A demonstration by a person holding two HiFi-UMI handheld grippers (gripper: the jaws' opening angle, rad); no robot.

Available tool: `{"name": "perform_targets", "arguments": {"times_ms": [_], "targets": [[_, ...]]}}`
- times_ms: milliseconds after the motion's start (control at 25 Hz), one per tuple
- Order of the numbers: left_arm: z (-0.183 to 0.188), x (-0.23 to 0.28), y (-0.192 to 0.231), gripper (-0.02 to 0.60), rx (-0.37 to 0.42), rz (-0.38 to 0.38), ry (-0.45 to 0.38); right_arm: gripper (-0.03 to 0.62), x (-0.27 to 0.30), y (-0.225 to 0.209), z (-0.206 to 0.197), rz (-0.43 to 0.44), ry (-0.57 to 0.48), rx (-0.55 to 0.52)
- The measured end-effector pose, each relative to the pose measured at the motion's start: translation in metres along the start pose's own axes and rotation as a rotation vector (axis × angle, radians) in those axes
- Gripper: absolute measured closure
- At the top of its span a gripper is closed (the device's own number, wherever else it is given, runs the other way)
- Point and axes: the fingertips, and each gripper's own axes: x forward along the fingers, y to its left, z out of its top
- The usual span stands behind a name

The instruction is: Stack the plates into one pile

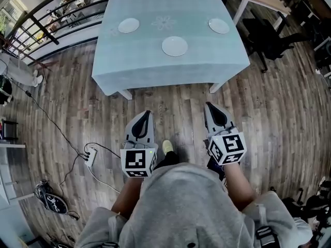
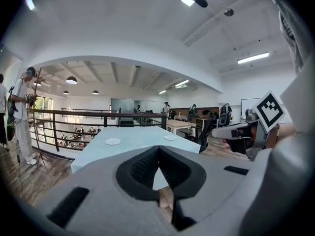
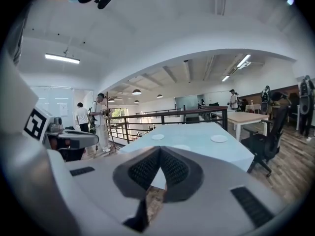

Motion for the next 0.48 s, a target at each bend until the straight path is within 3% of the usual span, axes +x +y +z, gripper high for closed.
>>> {"name": "perform_targets", "arguments": {"times_ms": [480], "targets": [[0.013, 0.034, 0.054, 0.565, -0.007, -0.029, -0.021, 0.568, 0.054, 0.006, 0.023, -0.049, -0.017, -0.04]]}}
